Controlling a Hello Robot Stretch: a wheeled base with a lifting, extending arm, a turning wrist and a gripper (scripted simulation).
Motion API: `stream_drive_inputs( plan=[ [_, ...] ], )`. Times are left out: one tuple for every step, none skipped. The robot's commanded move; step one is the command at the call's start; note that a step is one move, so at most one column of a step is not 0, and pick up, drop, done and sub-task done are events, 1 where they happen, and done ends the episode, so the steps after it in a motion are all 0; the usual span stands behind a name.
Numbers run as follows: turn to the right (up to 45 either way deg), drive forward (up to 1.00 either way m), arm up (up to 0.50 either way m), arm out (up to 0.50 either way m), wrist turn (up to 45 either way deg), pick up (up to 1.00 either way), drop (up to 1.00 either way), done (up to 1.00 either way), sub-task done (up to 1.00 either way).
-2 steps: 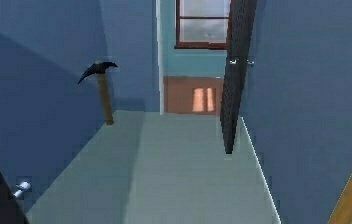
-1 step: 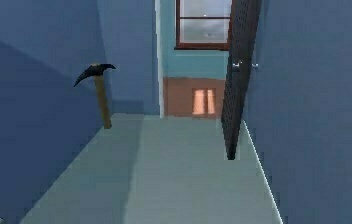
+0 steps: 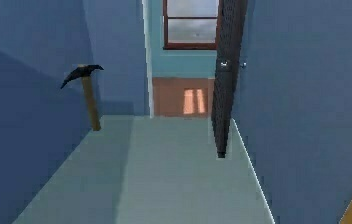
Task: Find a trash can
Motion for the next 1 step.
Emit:
stream_drive_inputs(
  plan=[
    [0.0, 0.4, 0.0, 0.0, 0.0, 0.0, 0.0, 0.0, 0.0]
  ],
)
